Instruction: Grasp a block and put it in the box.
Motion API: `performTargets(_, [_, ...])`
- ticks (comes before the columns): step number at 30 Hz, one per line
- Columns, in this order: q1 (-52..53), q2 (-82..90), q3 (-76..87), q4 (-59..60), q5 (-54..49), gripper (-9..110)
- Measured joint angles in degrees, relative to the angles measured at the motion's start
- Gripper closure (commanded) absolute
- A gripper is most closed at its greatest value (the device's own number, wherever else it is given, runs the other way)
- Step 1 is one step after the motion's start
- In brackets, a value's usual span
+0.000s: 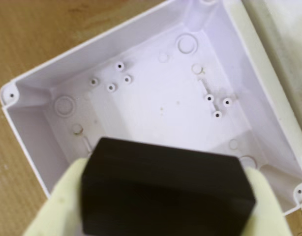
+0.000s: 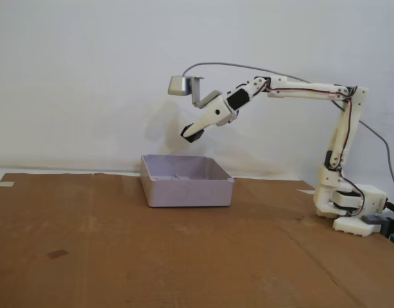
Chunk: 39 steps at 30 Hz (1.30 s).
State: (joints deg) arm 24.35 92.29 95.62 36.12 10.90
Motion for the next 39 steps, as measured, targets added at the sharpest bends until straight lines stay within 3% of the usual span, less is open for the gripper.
performTargets(39, [0.62, -17.75, 0.0, -9.23, -2.55, 80])
